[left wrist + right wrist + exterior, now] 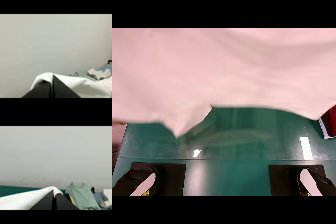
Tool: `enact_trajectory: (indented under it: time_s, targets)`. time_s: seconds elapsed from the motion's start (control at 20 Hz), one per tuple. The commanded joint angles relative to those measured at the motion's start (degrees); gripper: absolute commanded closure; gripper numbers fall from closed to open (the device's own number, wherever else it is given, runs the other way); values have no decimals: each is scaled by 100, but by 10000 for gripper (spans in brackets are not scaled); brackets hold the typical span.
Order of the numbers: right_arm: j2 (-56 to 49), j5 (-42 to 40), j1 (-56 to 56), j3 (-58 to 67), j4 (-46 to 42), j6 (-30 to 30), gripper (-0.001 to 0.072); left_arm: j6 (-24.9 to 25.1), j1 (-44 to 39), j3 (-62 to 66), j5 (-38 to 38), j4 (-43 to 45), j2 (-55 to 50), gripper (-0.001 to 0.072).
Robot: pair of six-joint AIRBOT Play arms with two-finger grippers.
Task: Fold the shirts.
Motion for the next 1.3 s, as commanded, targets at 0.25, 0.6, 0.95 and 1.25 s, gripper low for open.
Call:
enact_trajectory:
  time_s: [0.25, 0.6, 0.95, 1.25]
  targets:
    - [-1504, 1858, 48, -529, -374, 595, 700, -560, 4, -1314, -671, 903, -643, 683]
    - [-3683, 1974, 852, -1657, -417, 608, 700, -450, 4, -2184, -1679, 964, -3388, 682]
    - [-5233, 450, 1086, -684, -415, 608, 700, -11, 4, -2181, 138, 1084, -4612, 682]
    - [-5331, 225, 1075, -411, -710, 603, 700, 120, 4, -2199, 551, 1384, -4618, 683]
